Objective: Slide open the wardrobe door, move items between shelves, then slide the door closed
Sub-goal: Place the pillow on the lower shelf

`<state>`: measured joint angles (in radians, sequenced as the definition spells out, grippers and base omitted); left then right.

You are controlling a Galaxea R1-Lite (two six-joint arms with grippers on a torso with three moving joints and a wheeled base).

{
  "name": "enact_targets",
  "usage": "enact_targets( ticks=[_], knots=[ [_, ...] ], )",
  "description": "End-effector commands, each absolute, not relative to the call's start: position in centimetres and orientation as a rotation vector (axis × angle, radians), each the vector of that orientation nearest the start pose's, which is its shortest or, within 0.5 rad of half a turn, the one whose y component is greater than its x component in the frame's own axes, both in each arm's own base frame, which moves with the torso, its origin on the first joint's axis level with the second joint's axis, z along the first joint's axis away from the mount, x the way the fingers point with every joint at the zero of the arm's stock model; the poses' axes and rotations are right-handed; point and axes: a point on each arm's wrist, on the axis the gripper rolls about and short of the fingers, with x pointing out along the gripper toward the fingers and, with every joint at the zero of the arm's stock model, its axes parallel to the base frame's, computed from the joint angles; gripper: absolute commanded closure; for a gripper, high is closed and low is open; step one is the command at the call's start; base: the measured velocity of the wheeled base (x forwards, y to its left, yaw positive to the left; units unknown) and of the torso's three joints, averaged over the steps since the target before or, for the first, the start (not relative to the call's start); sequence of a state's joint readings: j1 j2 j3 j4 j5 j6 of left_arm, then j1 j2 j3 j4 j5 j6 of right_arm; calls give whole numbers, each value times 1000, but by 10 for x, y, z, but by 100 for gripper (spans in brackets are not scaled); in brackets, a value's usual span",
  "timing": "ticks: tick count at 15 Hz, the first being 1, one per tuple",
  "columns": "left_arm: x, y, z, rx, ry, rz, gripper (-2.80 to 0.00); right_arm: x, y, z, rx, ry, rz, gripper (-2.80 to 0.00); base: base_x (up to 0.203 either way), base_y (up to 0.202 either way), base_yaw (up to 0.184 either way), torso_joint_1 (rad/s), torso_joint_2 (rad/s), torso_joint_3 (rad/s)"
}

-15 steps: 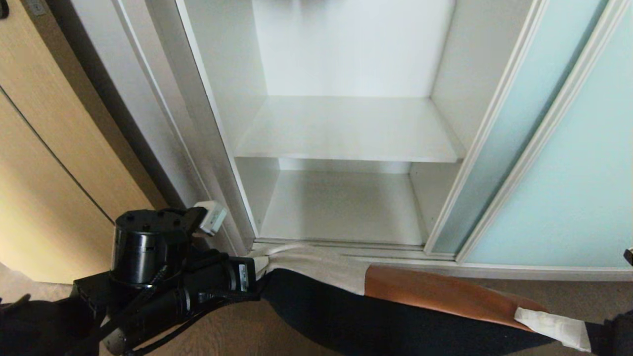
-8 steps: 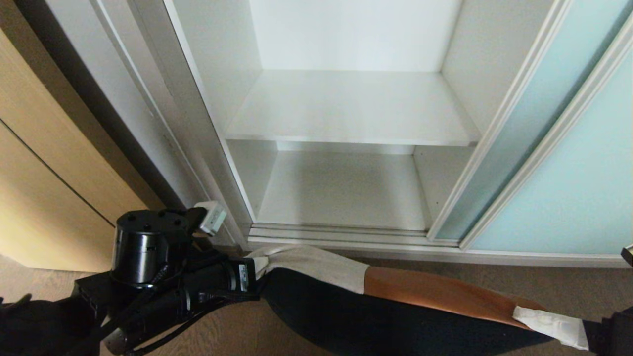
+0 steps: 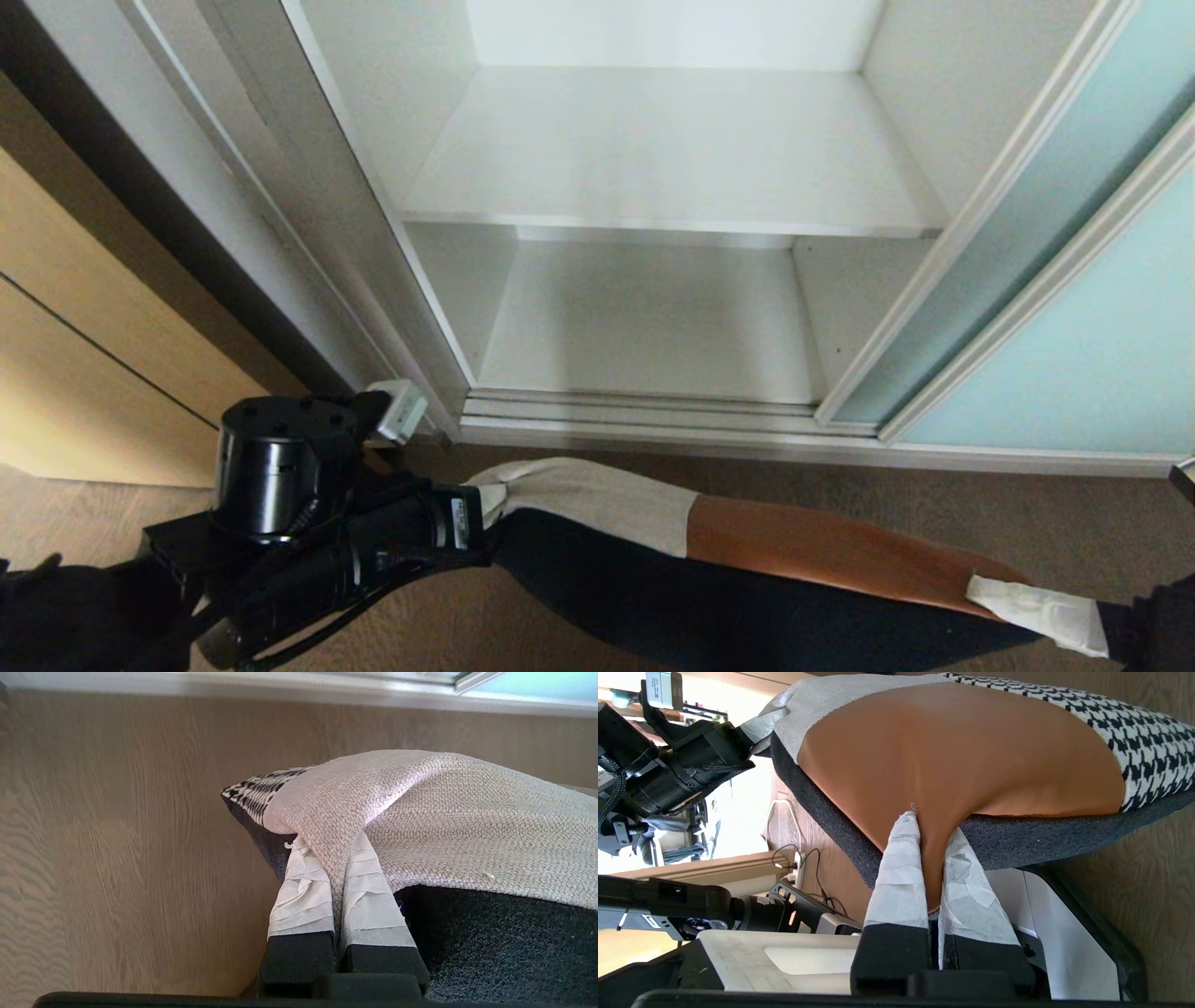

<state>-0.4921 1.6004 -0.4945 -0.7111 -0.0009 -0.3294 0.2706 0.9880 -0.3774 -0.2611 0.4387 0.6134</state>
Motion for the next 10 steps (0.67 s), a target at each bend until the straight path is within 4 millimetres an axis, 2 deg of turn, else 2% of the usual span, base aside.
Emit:
enact_targets(
  ticks=[1,10],
  knots=[
    [220,-118,138,-226,460,-417,0,109,40,177,614,567,572,0,0,0,0,7,2,-198],
    [222,-118,140,-223,448,-392,0,111,41,176,615,576,569,0,0,0,0,2,5,-196]
  ],
)
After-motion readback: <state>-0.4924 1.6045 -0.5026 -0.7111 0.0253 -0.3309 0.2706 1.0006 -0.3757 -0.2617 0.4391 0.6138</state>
